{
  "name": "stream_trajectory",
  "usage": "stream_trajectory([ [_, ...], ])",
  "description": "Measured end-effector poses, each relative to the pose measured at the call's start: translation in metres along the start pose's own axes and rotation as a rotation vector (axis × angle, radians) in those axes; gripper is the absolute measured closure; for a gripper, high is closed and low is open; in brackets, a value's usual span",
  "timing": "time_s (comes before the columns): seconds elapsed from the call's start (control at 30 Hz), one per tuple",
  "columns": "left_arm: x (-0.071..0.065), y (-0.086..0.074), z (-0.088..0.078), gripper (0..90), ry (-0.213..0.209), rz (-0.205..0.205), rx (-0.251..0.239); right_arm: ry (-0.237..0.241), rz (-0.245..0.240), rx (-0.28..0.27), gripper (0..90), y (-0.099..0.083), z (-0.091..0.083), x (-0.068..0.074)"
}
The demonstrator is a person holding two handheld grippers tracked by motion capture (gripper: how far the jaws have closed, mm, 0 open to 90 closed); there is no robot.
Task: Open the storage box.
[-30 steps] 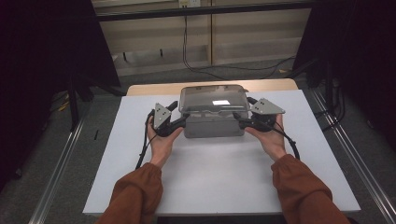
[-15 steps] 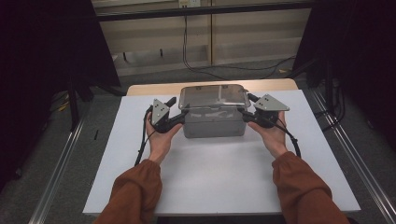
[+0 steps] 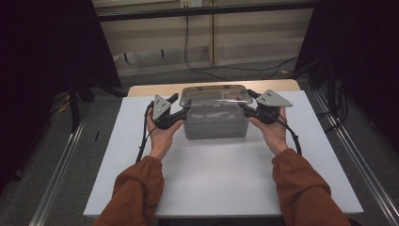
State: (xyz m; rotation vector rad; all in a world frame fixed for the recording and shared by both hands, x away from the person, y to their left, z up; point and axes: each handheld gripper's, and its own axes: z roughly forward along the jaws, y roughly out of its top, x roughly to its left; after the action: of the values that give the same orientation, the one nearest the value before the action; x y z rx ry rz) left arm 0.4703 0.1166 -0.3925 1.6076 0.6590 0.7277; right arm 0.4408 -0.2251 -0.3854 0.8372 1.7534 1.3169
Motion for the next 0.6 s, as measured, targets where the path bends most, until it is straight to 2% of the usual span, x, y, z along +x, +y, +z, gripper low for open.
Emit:
stream_trajectory([
  [0.07, 0.001, 0.001, 0.001, 44.4, -0.012, 0.012, 0.004, 0.000, 0.009, -0.007, 48.1, 0.000, 0.000, -0.001],
  [0.17, 0.002, 0.003, 0.003, 45.3, -0.007, 0.019, 0.008, 0.006, 0.003, -0.011, 49.5, 0.000, 0.002, -0.003],
  [0.27, 0.004, 0.004, 0.005, 45.4, 0.002, 0.018, 0.001, 0.010, 0.009, -0.018, 50.1, 0.002, 0.004, -0.005],
  [0.5, 0.009, 0.010, 0.011, 47.0, -0.007, -0.003, -0.003, 0.012, 0.016, -0.032, 51.5, 0.007, 0.006, -0.009],
  [0.6, 0.011, 0.012, 0.013, 46.7, -0.002, 0.011, -0.002, 0.010, 0.029, -0.041, 52.1, 0.007, 0.007, -0.011],
])
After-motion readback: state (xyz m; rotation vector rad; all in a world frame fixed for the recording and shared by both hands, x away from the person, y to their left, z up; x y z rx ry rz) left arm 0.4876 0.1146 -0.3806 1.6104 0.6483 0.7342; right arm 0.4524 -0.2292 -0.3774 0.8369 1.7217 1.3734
